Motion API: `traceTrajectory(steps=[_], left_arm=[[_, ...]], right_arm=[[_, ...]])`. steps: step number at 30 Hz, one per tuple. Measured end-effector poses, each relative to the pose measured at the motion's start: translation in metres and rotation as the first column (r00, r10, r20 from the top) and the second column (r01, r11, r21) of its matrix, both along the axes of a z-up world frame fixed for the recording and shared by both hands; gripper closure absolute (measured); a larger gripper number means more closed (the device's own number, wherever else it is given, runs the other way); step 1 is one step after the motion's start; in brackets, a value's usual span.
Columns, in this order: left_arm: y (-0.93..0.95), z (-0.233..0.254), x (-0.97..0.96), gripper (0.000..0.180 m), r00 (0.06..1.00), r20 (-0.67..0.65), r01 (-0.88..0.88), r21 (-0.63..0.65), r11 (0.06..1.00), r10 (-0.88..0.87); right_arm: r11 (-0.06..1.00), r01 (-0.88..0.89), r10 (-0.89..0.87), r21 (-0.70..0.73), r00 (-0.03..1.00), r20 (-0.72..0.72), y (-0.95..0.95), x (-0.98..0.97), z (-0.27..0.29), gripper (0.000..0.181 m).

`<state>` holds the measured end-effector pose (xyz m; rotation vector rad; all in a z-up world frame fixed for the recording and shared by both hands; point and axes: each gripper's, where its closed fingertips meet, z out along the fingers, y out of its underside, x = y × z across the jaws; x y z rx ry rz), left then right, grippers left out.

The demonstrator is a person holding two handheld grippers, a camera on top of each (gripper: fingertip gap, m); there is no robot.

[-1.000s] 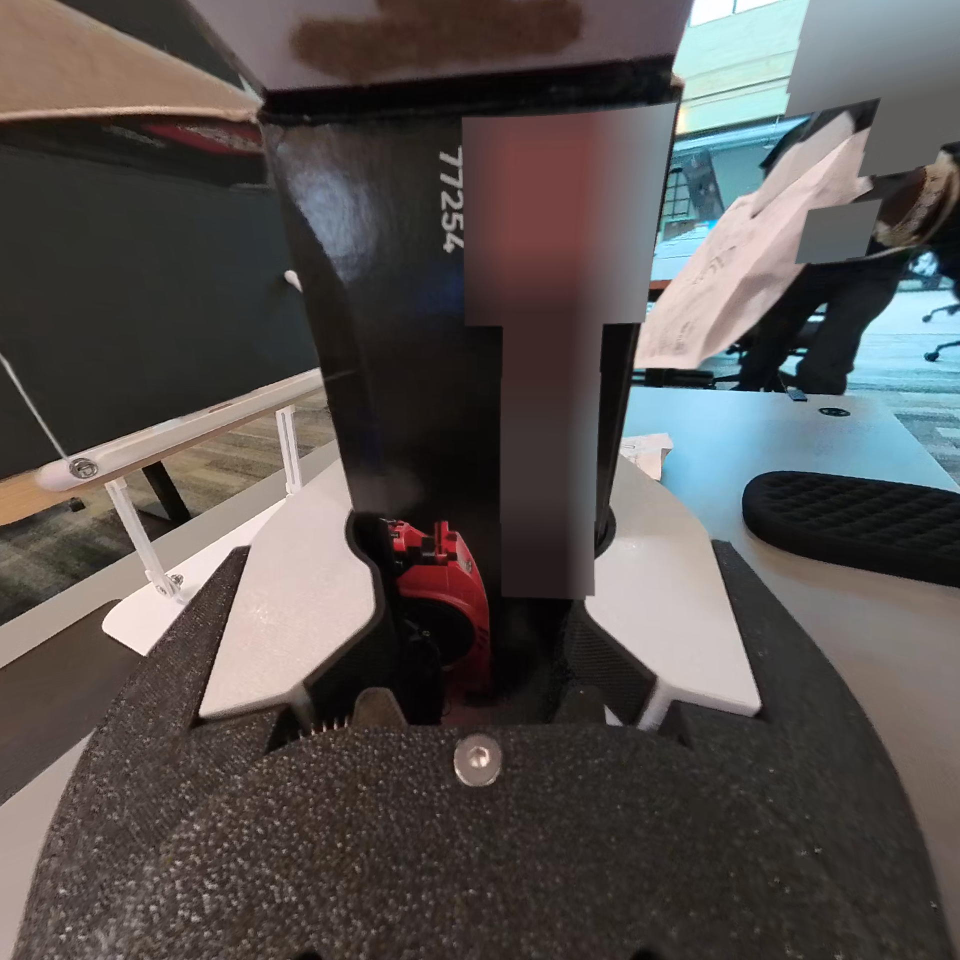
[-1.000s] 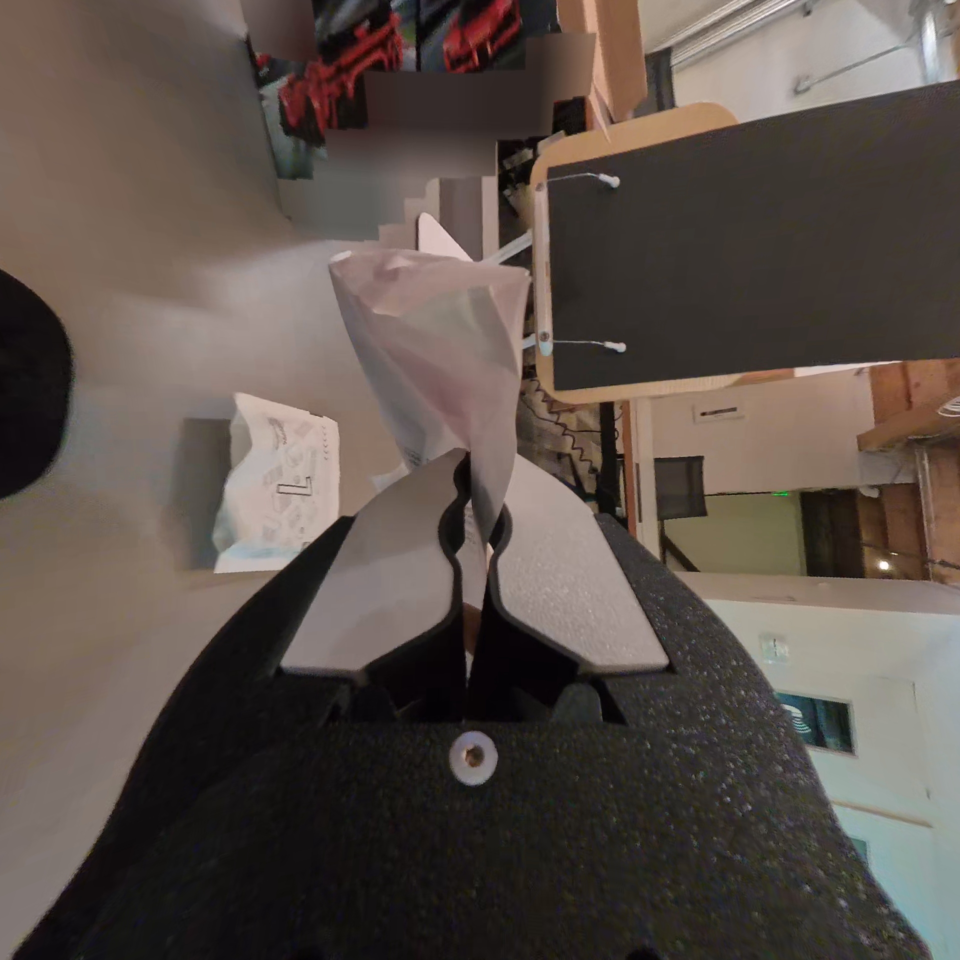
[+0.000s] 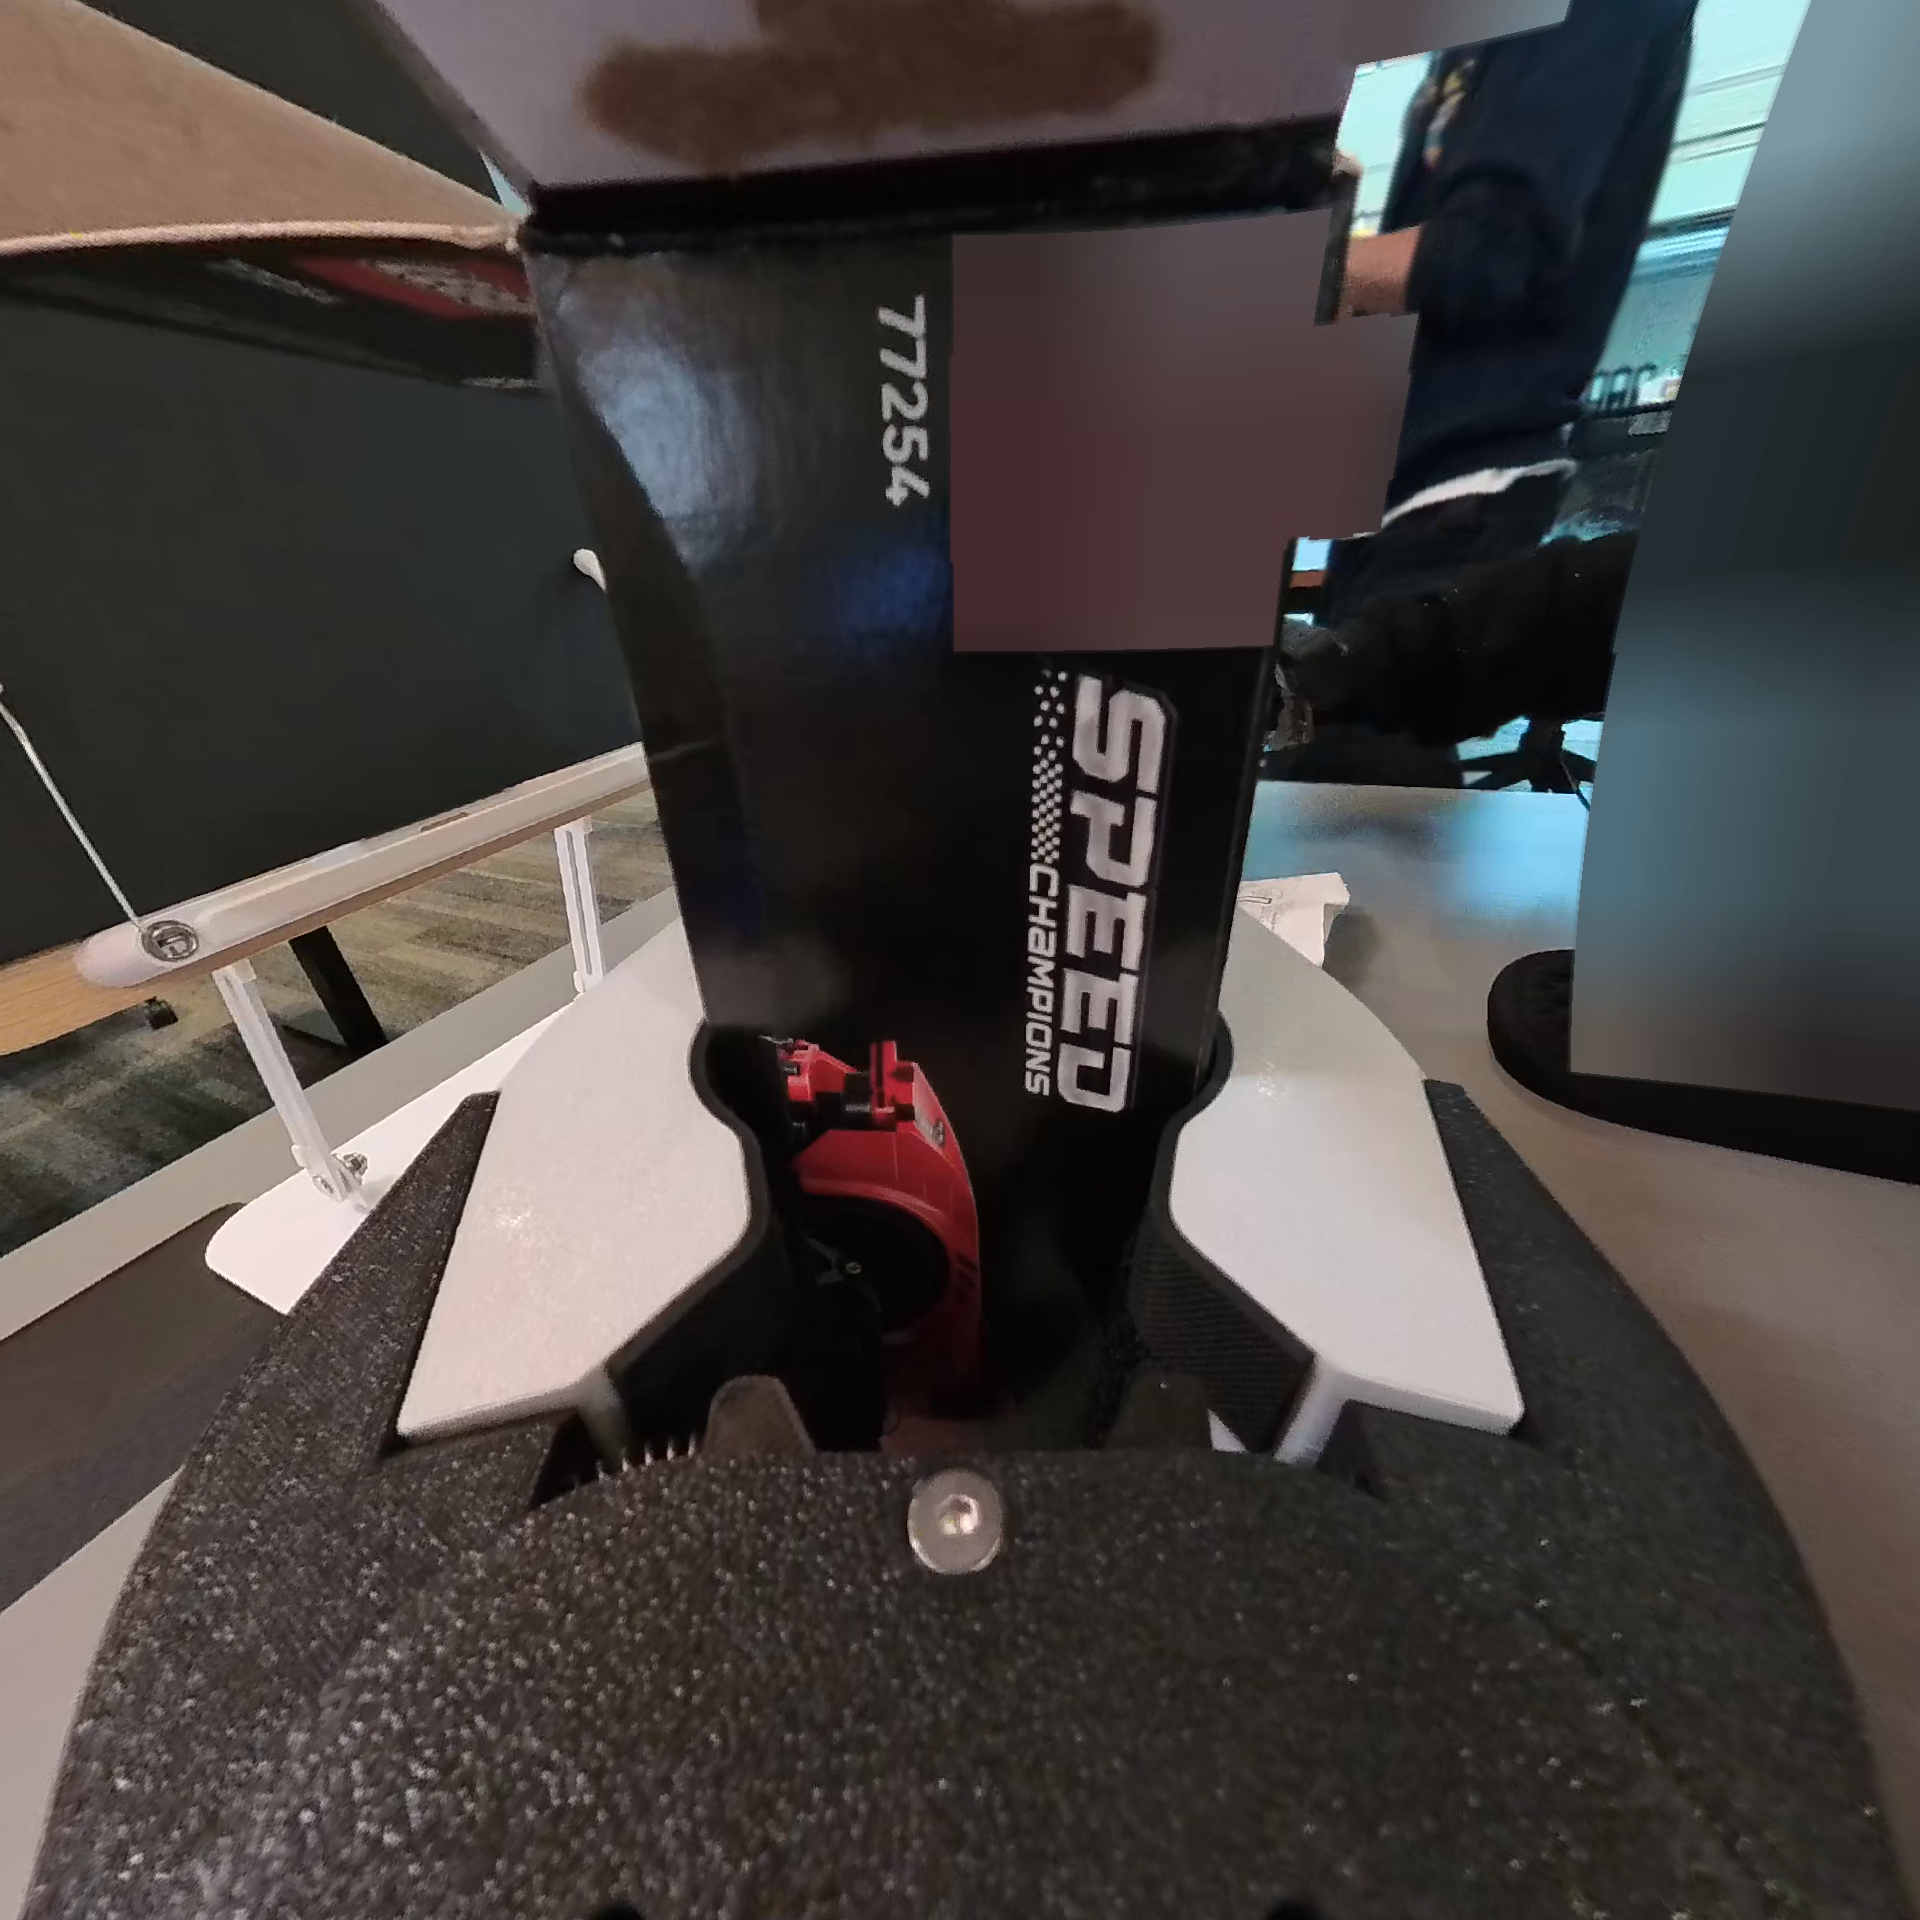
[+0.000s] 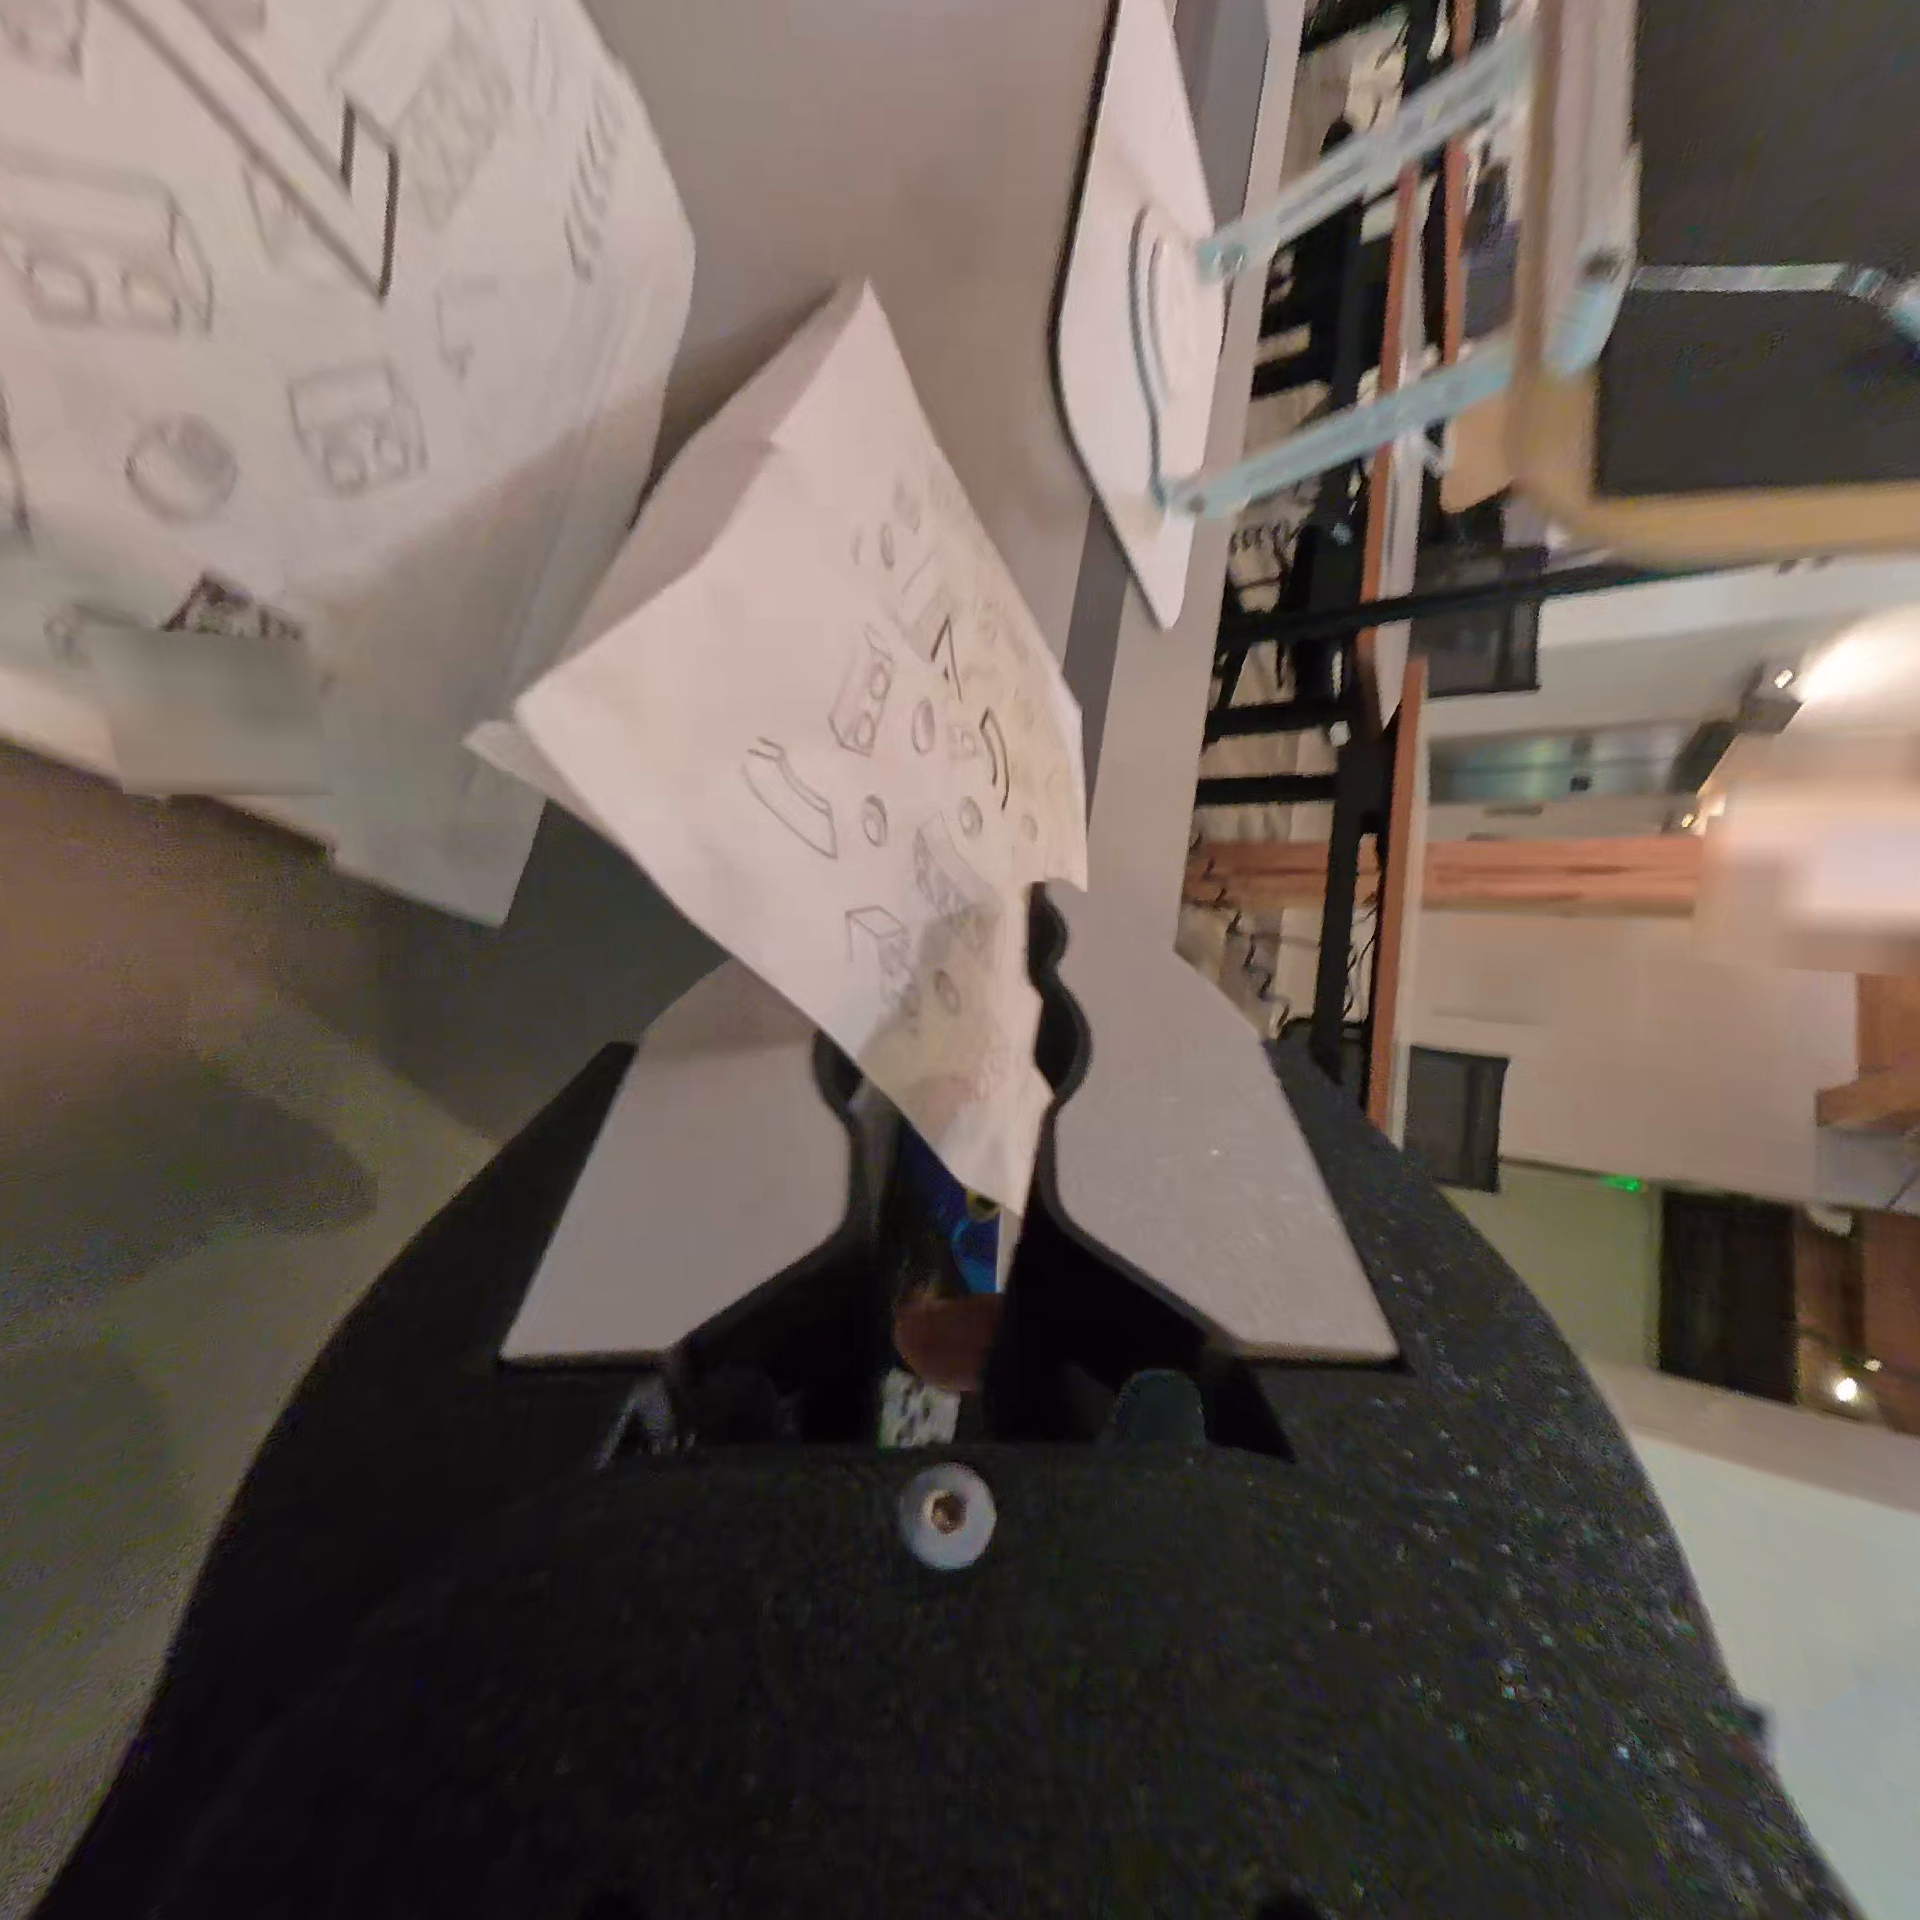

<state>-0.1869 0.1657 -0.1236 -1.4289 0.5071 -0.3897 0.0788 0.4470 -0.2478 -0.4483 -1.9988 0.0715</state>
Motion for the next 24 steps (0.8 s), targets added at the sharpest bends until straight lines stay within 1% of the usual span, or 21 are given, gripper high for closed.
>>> traceTrajectory(steps=[1,2,5,7,8,9,10,11,12,13,14,15,16,17,20,22,23,24], left_arm=[[0.0,0.0,0.0,0.096,1.0,0.001,0.001,0.002,1.0,-0.001],[0.0,0.0,0.0,0.096,1.0,0.001,0.003,0.004,1.0,-0.003],[0.0,0.0,0.0,0.096,1.0,0.002,0.005,0.006,1.0,-0.005],[0.001,0.0,0.0,0.096,1.0,0.0,0.007,0.009,1.0,-0.007],[0.001,0.0,0.0,0.096,1.0,-0.002,0.008,0.01,1.0,-0.008],[0.002,0.0,0.0,0.096,1.0,-0.004,0.009,0.011,1.0,-0.009],[0.003,0.001,0.0,0.096,1.0,-0.009,0.011,0.013,1.0,-0.011],[0.003,0.001,0.0,0.096,1.0,-0.017,0.013,0.017,1.0,-0.013],[0.003,0.001,0.0,0.093,1.0,-0.025,0.013,0.023,1.0,-0.013],[0.003,0.002,0.0,0.096,0.999,-0.032,0.013,0.031,0.999,-0.012],[-0.007,0.004,0.008,0.096,0.999,-0.043,0.014,0.039,0.999,-0.012],[-0.009,0.005,0.011,0.096,0.998,-0.056,0.015,0.049,0.999,-0.012],[-0.01,0.005,0.014,0.096,0.998,-0.069,0.016,0.06,0.998,-0.012],[-0.011,0.005,0.016,0.096,0.997,-0.082,0.016,0.069,0.997,-0.01],[-0.016,0.004,0.023,0.096,0.992,-0.125,0.017,0.098,0.995,-0.004],[-0.023,0.004,0.029,0.096,0.987,-0.162,0.027,0.124,0.992,-0.006],[-0.025,0.004,0.032,0.096,0.983,-0.184,0.03,0.137,0.99,-0.004],[-0.027,0.003,0.037,0.096,0.978,-0.206,0.034,0.154,0.988,-0.002]], right_arm=[[0.999,0.032,-0.032,-0.01,0.999,0.012,0.006,0.007,-0.003,0.136],[0.998,0.069,-0.069,-0.009,0.997,0.03,0.014,0.014,-0.006,0.124],[0.976,0.218,-0.216,-0.007,0.971,0.099,0.045,0.044,-0.012,0.109],[0.927,0.367,-0.349,-0.075,0.92,0.176,0.068,0.071,-0.015,0.108],[0.881,0.459,-0.433,-0.112,0.879,0.2,0.082,0.086,-0.015,0.108],[0.824,0.535,-0.492,-0.184,0.839,0.233,0.089,0.099,-0.014,0.111],[0.741,0.608,-0.55,-0.285,0.793,0.264,0.092,0.11,-0.012,0.11],[0.627,0.652,-0.592,-0.426,0.754,0.283,0.089,0.113,-0.006,0.104],[0.488,0.638,-0.573,-0.596,0.749,0.332,0.07,0.108,0.0,0.098],[0.349,0.593,-0.546,-0.726,0.758,0.357,0.05,0.098,0.009,0.092],[0.262,0.549,-0.543,-0.794,0.764,0.348,0.034,0.09,0.016,0.091],[0.251,0.522,-0.54,-0.815,0.774,0.33,0.019,0.084,0.018,0.09],[0.27,0.529,-0.556,-0.804,0.767,0.319,0.009,0.08,0.013,0.09],[0.284,0.548,-0.563,-0.787,0.759,0.325,-0.001,0.077,0.005,0.088],[0.269,0.59,-0.58,-0.761,0.73,0.361,-0.019,0.064,-0.026,0.09],[0.265,0.606,-0.646,-0.75,0.689,0.329,-0.011,0.06,-0.034,0.108],[0.279,0.615,-0.677,-0.737,0.671,0.303,-0.005,0.06,-0.035,0.115],[0.289,0.631,-0.713,-0.72,0.644,0.278,0.003,0.062,-0.034,0.118]])
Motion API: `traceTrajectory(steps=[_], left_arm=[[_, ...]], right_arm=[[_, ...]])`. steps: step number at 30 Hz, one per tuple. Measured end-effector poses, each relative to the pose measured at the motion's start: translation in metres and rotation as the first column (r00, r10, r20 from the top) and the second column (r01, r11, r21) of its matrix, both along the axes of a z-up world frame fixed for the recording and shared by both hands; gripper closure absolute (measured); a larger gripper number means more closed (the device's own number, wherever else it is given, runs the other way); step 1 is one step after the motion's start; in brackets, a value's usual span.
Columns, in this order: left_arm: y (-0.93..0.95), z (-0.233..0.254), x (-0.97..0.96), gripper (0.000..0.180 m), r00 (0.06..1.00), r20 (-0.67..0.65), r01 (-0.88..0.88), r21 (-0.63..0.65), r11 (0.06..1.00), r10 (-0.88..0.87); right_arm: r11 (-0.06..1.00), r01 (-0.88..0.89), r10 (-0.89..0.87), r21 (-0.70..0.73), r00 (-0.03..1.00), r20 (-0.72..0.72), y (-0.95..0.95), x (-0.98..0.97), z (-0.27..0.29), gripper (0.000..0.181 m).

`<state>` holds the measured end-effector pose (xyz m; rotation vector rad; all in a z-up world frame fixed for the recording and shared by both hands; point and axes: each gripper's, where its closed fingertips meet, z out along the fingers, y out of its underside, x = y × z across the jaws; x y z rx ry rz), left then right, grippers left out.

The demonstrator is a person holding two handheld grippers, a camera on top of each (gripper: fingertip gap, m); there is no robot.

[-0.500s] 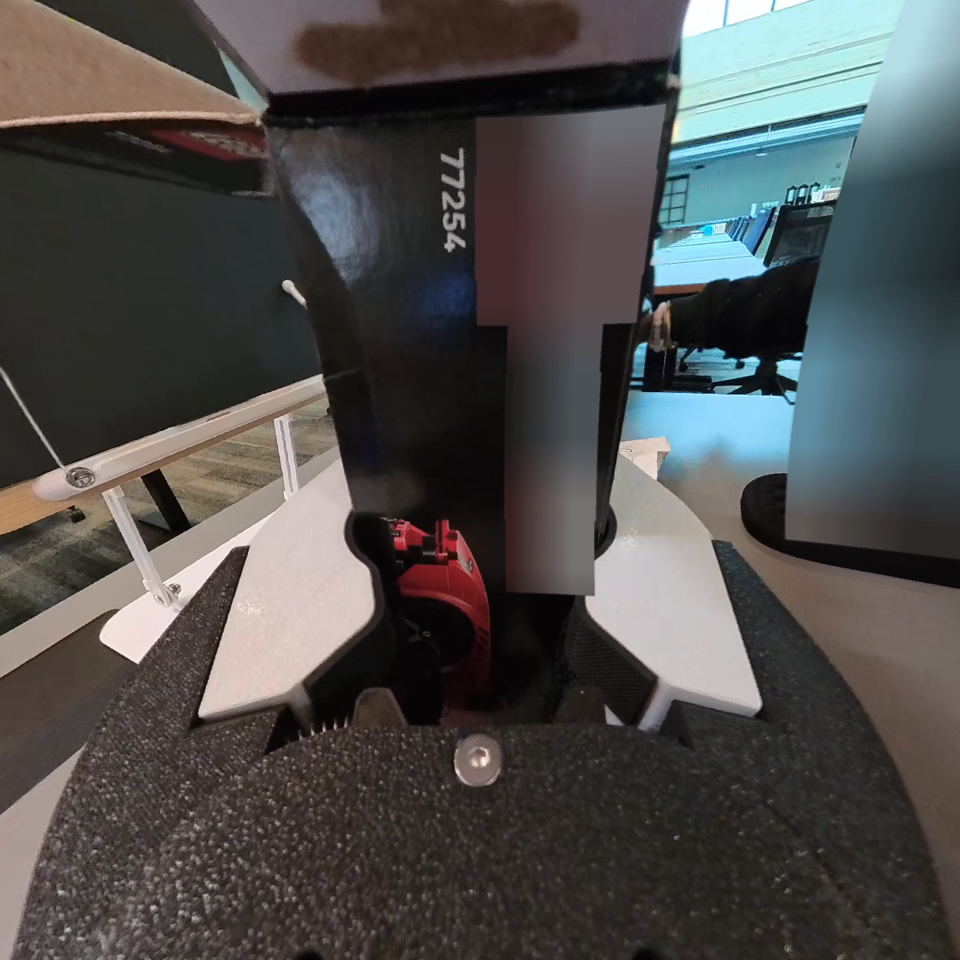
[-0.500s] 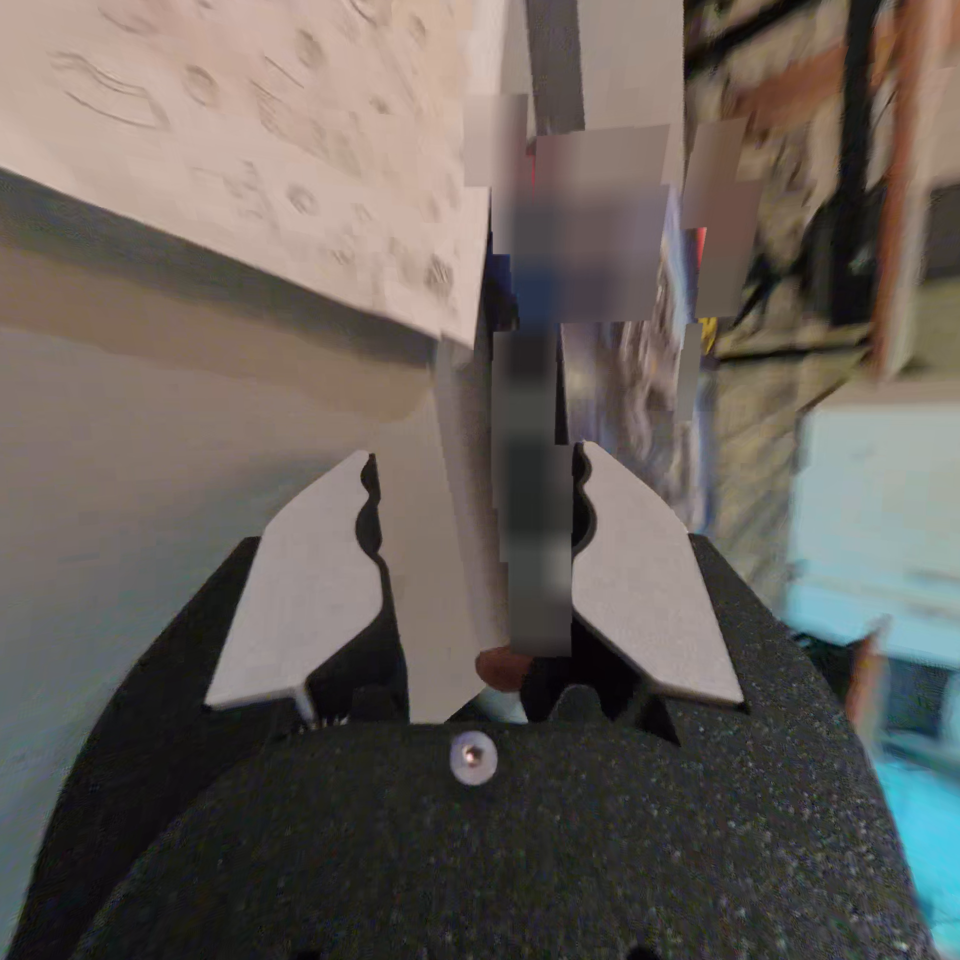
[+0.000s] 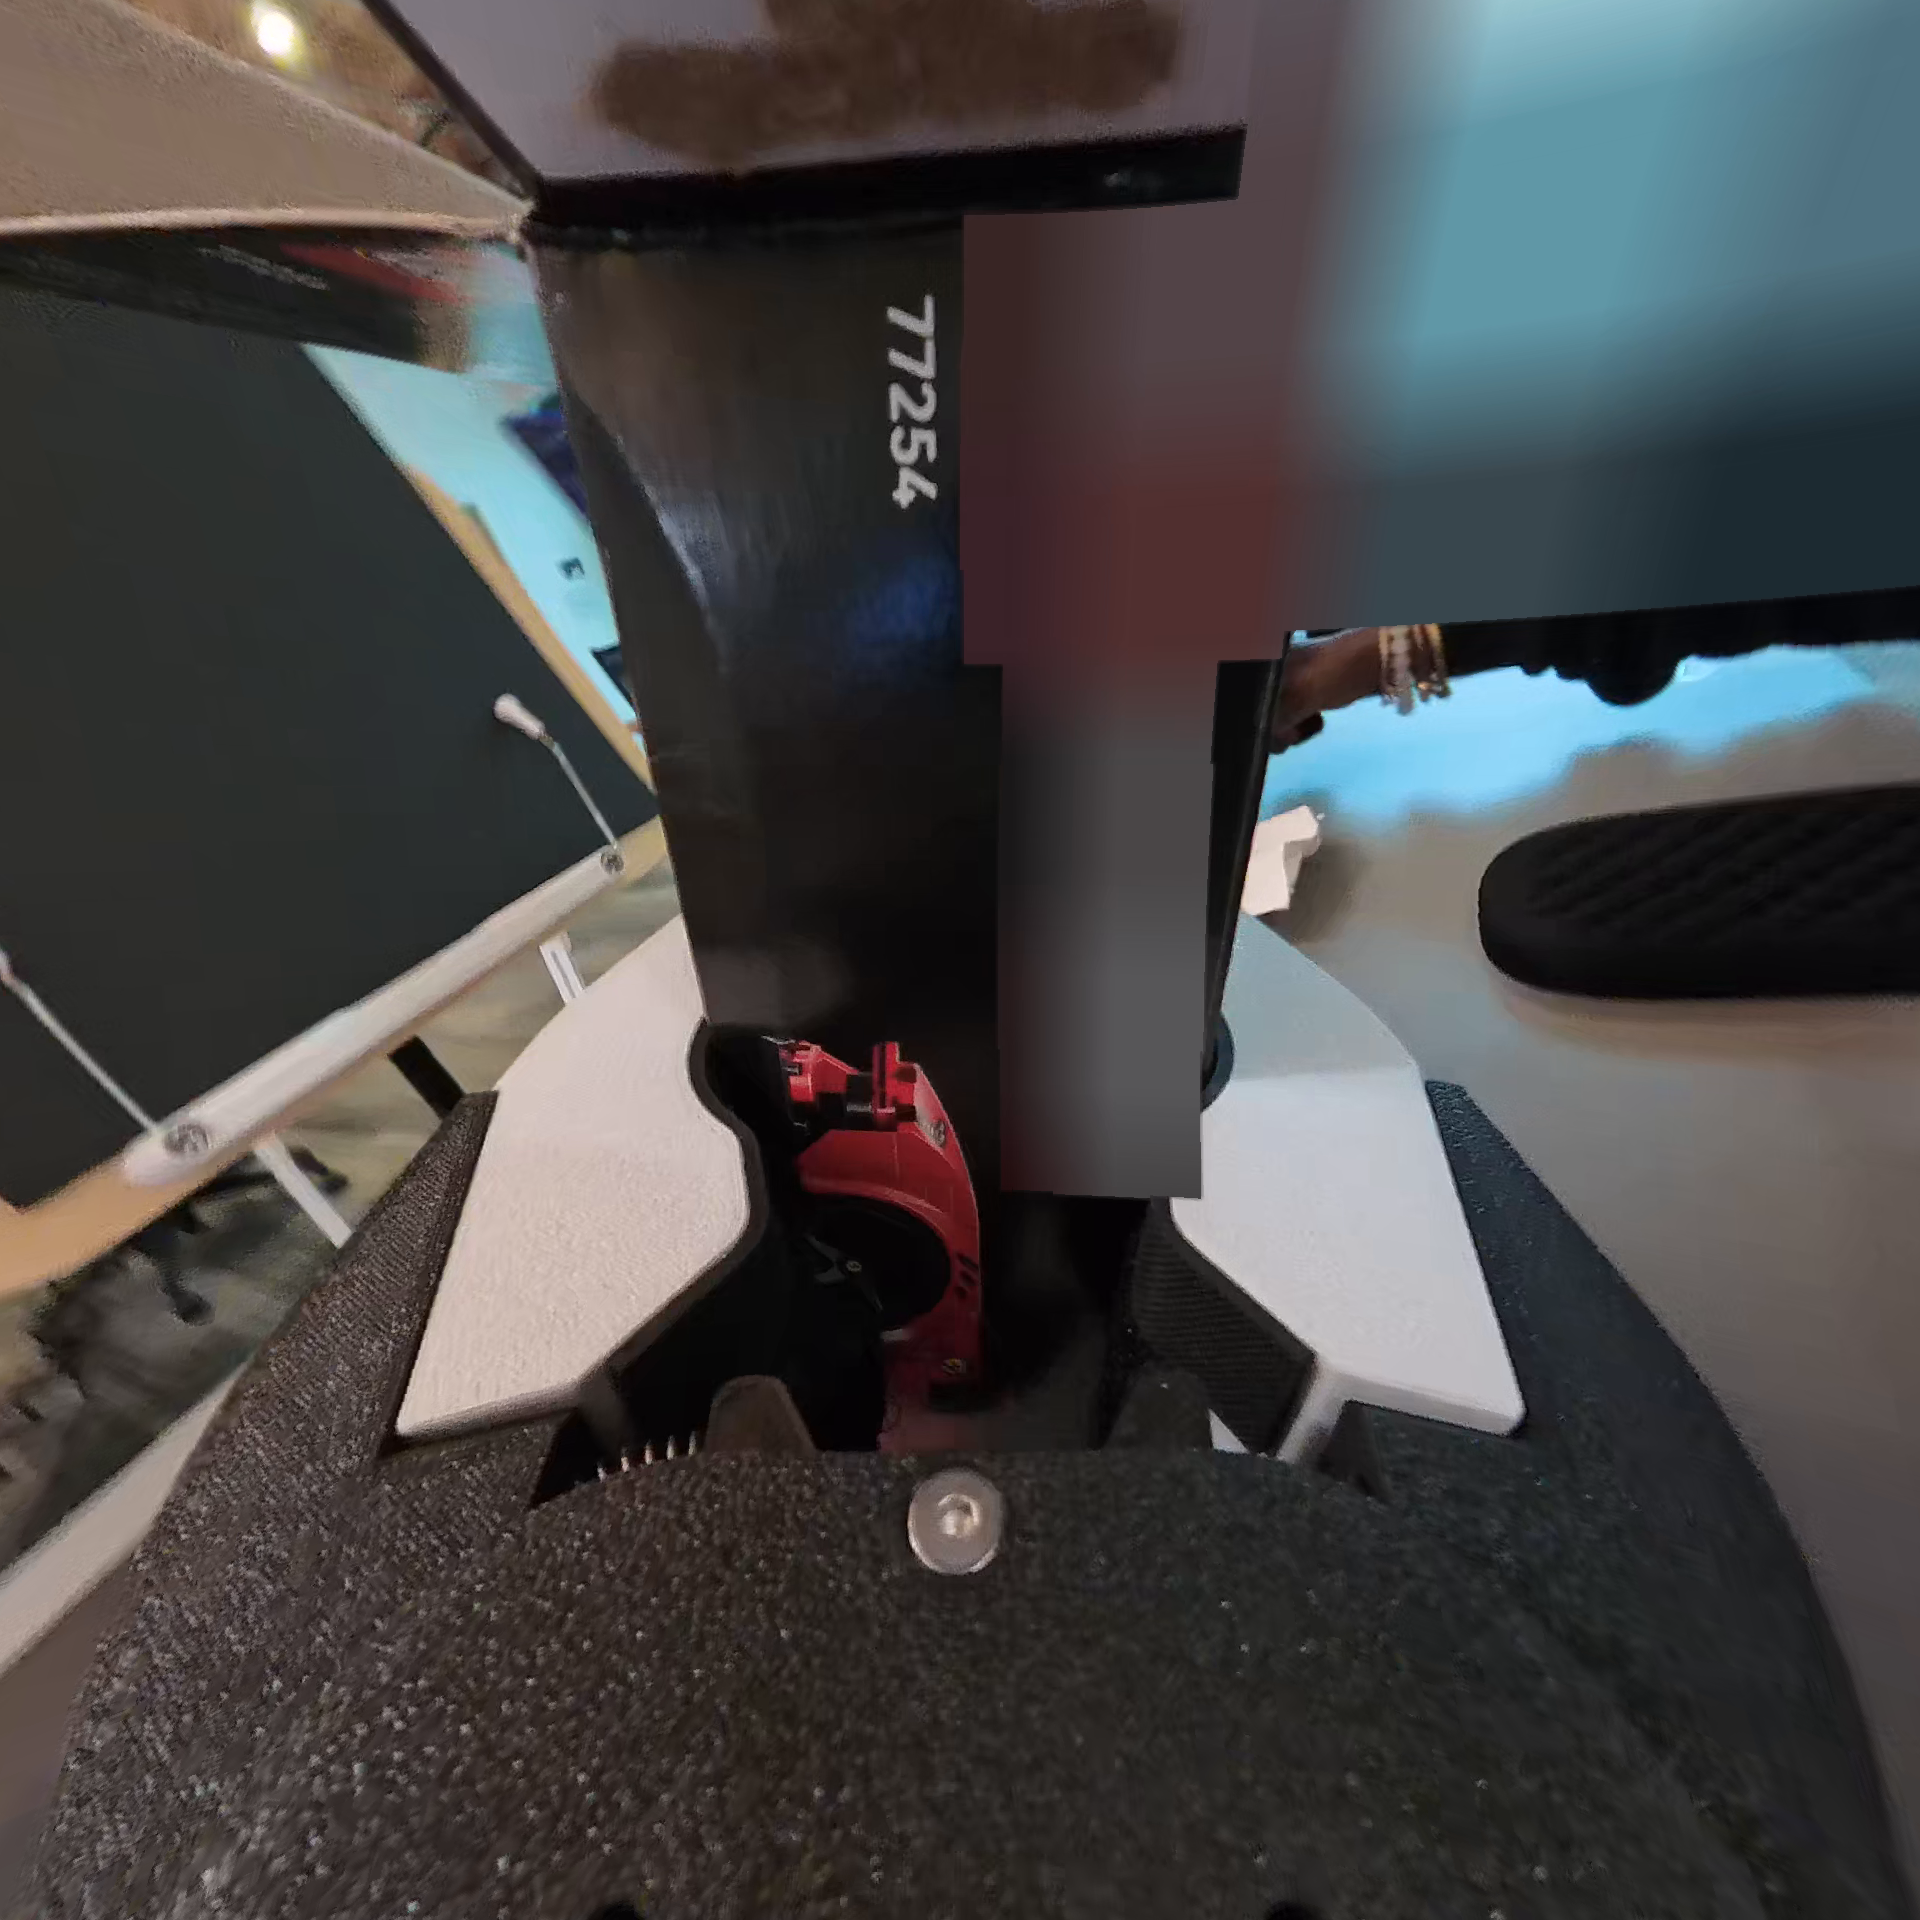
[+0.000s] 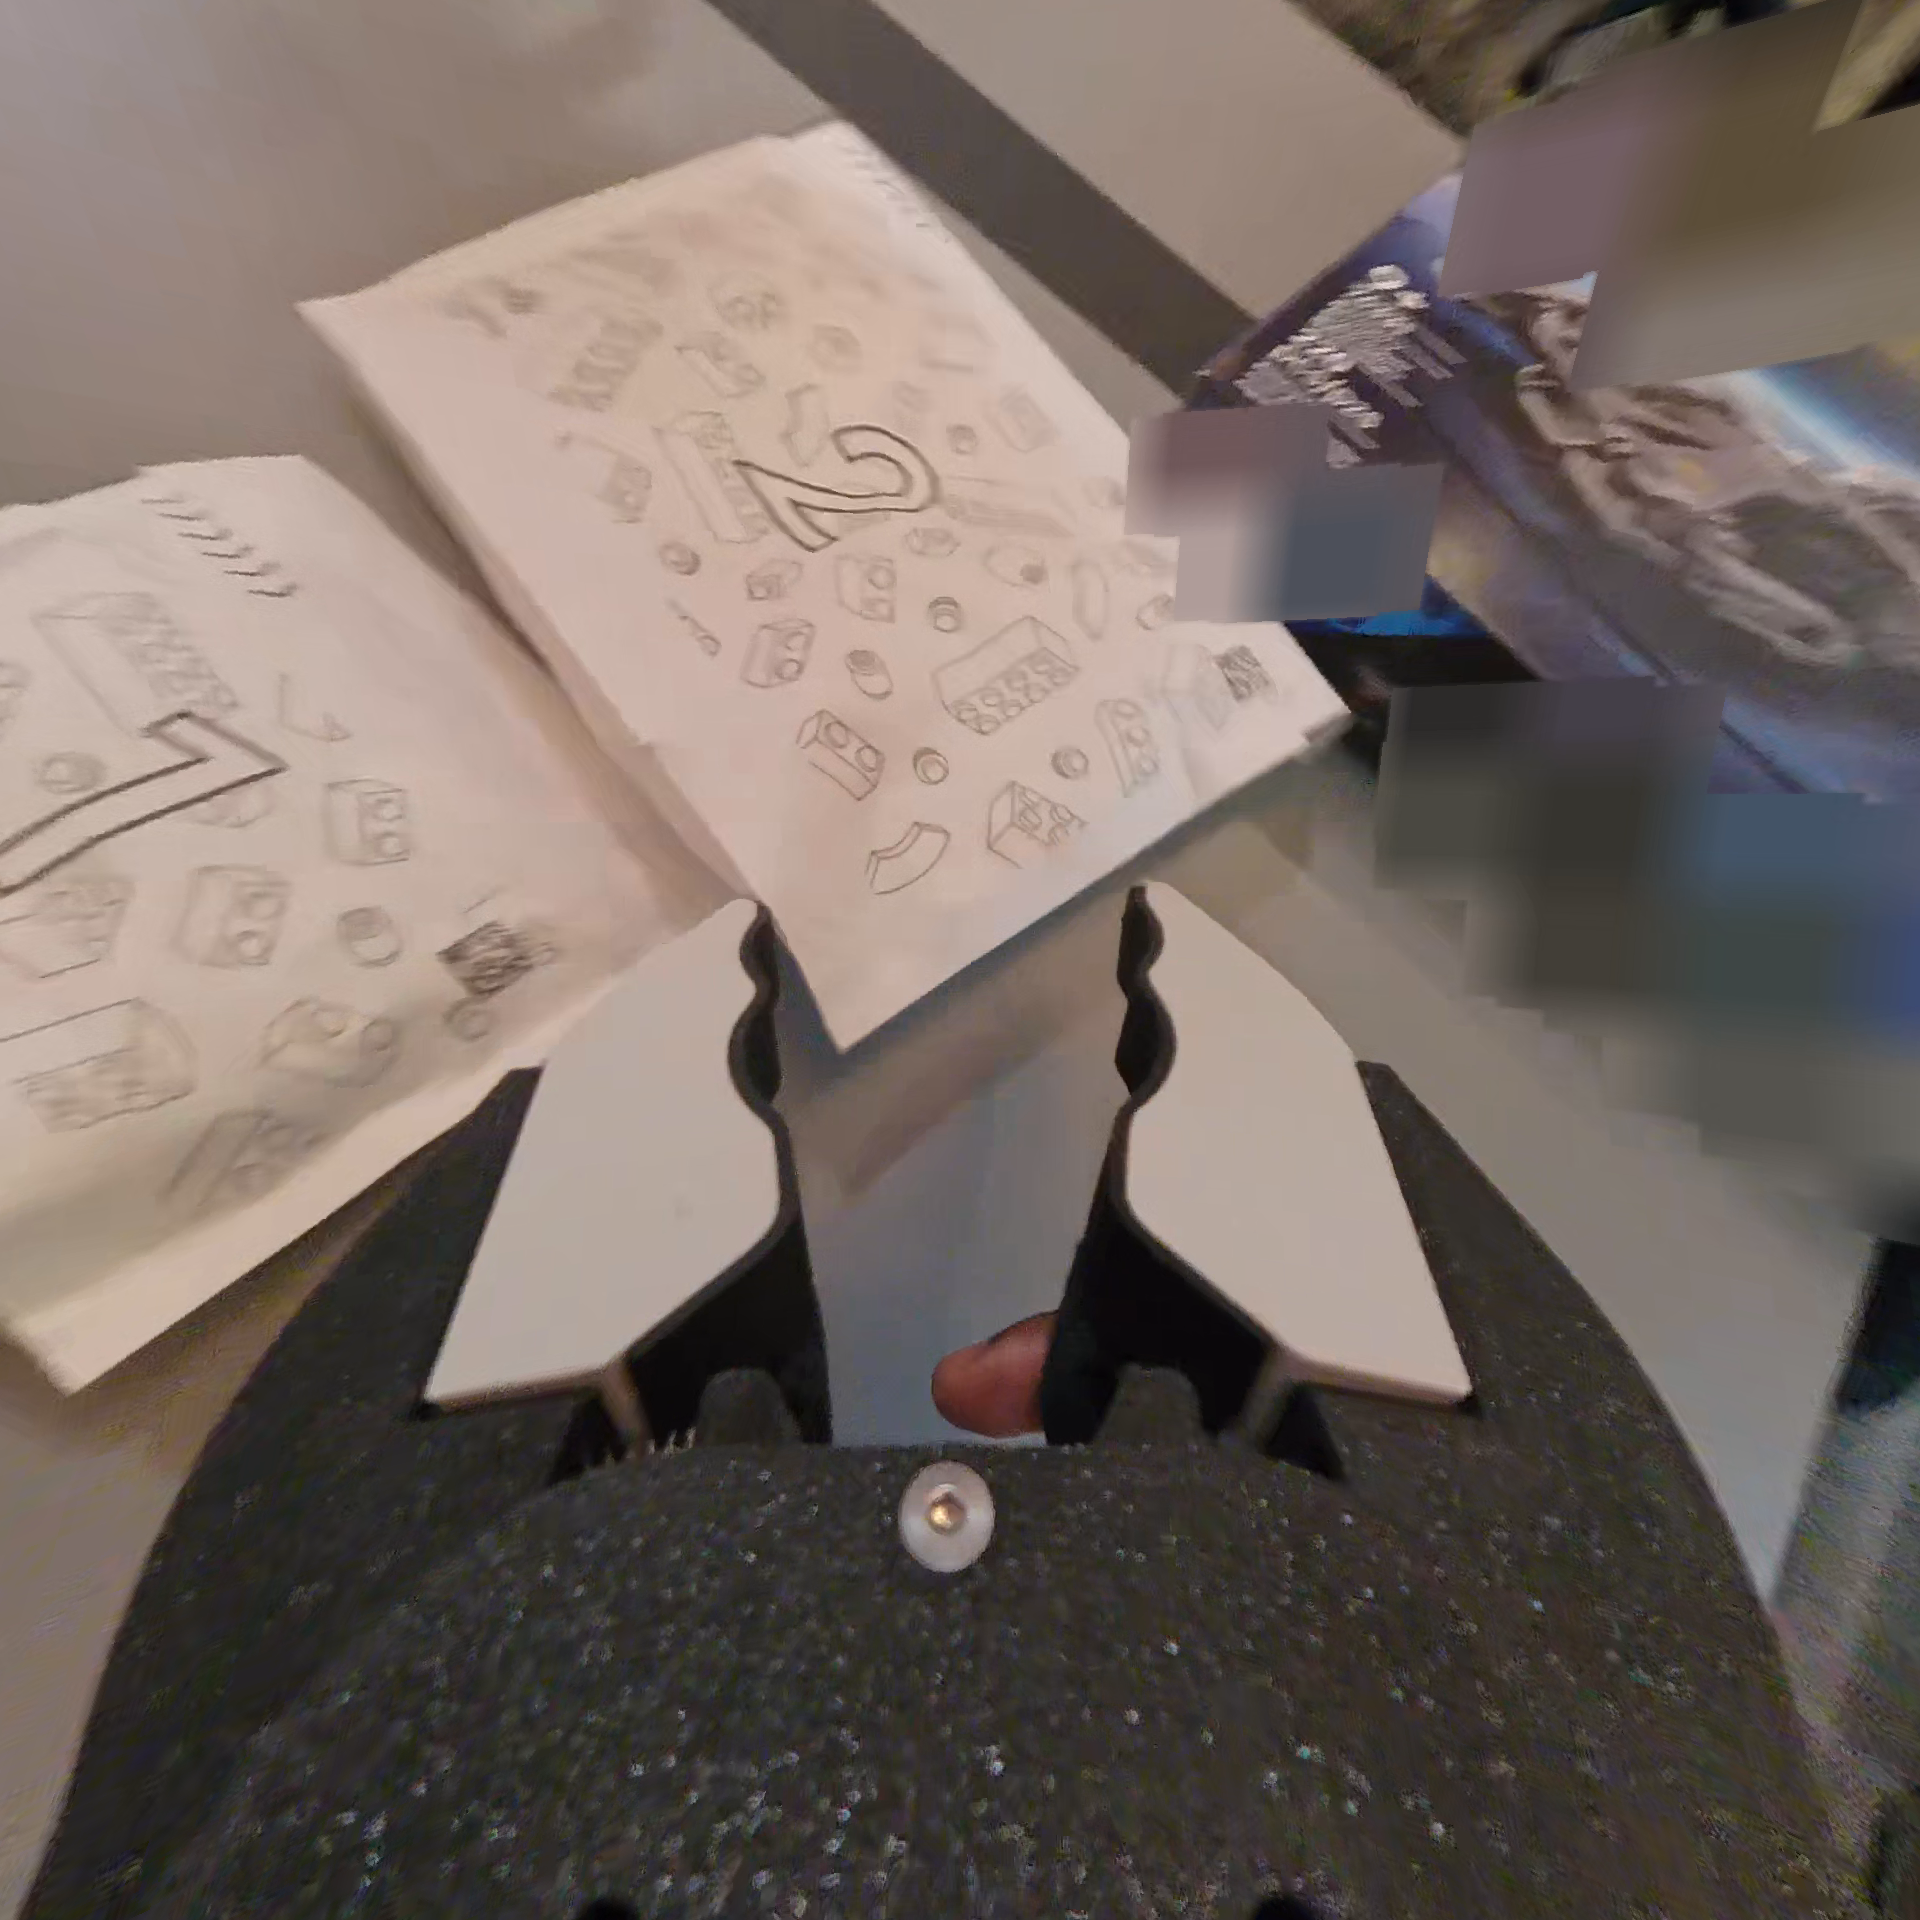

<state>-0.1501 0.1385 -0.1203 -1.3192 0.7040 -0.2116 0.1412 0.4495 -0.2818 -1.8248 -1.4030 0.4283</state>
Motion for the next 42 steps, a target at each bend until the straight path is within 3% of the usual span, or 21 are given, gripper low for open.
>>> traceTrajectory(steps=[5,10,17,24,33,38,42], left_arm=[[-0.021,-0.01,0.028,0.093,0.983,-0.182,0.001,0.105,0.994,0.018],[-0.04,-0.026,0.054,0.095,0.933,-0.357,0.024,0.194,0.981,0.048],[-0.043,-0.027,0.056,0.096,0.933,-0.358,0.036,0.19,0.981,0.035],[-0.034,-0.021,0.063,0.095,0.928,-0.372,0.046,0.141,0.989,0.01],[-0.019,-0.015,0.081,0.094,0.907,-0.421,0.042,0.067,0.997,-0.01],[-0.011,-0.013,0.084,0.094,0.912,-0.41,0.034,0.038,0.999,-0.016],[-0.008,-0.011,0.091,0.094,0.917,-0.398,0.033,0.031,0.999,-0.018]], right_arm=[[0.996,-0.008,0.017,0.087,0.995,-0.098,-0.023,-0.01,0.048,0.116],[0.971,-0.196,0.222,0.135,0.951,-0.215,-0.123,-0.043,0.135,0.117],[0.837,-0.465,0.527,0.288,0.828,-0.193,-0.29,-0.082,0.214,0.141],[0.757,-0.538,0.596,0.371,0.801,-0.055,-0.352,-0.128,0.22,0.16],[0.686,-0.57,0.532,0.451,0.817,0.223,-0.332,-0.176,0.184,0.173],[0.701,-0.583,0.519,0.411,0.812,0.266,-0.321,-0.18,0.172,0.169],[0.749,-0.537,0.488,0.388,0.843,0.225,-0.313,-0.183,0.169,0.176]])
